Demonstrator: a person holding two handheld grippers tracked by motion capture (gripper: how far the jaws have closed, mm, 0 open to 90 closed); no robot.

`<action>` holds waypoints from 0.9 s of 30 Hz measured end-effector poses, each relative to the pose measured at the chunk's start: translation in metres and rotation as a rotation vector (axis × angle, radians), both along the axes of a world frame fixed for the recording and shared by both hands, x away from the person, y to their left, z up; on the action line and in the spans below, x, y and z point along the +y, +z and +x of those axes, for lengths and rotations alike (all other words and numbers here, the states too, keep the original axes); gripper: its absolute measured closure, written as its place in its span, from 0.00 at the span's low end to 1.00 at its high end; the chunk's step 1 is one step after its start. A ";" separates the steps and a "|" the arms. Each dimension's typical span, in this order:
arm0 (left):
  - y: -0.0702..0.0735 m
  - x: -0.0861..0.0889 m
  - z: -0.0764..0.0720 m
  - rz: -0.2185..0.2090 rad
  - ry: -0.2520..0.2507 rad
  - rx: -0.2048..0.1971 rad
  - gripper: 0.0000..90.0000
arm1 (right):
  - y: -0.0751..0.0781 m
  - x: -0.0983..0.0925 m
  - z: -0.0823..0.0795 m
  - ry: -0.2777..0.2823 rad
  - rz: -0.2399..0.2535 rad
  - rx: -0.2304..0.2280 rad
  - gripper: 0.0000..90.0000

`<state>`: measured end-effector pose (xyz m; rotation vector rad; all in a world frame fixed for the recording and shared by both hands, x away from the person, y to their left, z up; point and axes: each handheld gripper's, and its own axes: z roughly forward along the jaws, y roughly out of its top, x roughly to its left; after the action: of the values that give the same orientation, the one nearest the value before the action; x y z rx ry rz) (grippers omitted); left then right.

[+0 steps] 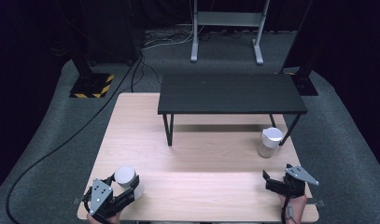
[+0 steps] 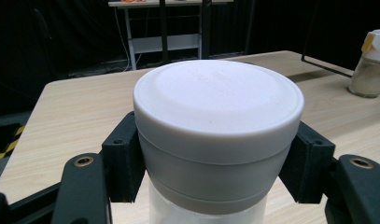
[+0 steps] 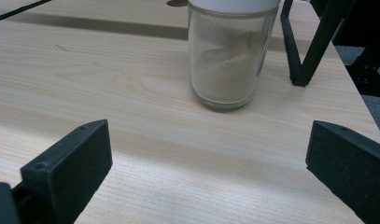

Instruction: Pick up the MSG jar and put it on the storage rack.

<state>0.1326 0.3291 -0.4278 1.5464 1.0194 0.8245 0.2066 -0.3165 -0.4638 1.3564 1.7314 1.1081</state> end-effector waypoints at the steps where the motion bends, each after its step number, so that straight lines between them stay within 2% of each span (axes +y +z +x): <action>1: 0.001 0.000 0.001 0.002 -0.003 0.001 0.38 | 0.000 0.000 0.000 0.001 0.000 0.000 0.00; 27: 0.008 -0.018 0.031 -0.021 -0.080 0.016 0.38 | 0.001 0.000 0.001 0.007 -0.004 0.004 0.00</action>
<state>0.1640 0.3116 -0.4198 1.5681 0.9685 0.7446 0.2072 -0.3166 -0.4631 1.3515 1.7422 1.1058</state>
